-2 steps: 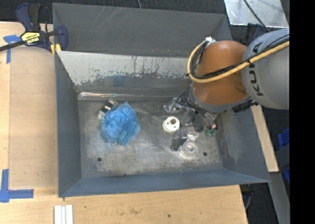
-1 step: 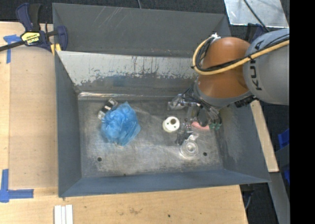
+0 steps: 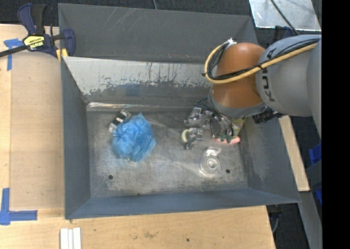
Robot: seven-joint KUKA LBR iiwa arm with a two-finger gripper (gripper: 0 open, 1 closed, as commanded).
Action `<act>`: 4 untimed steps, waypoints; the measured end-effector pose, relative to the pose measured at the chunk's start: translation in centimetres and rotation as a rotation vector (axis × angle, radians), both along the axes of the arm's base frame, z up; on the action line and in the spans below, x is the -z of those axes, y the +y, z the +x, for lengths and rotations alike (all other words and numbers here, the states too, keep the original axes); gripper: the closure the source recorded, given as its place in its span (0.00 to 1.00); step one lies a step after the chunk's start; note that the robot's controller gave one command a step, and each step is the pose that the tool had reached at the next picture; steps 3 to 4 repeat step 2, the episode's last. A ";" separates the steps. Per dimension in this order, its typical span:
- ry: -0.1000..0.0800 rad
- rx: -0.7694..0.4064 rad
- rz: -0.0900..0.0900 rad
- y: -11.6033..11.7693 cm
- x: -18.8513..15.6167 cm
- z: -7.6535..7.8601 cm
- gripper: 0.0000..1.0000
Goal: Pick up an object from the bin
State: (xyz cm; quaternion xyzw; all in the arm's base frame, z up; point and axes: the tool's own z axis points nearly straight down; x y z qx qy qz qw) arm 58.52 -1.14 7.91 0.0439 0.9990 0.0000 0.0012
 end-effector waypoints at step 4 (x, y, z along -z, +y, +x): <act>-0.001 0.007 0.000 -0.9 -13.6 1.4 1.00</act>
Offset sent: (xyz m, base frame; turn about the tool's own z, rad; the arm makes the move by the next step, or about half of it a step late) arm 0.0129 -0.0087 0.1355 0.0066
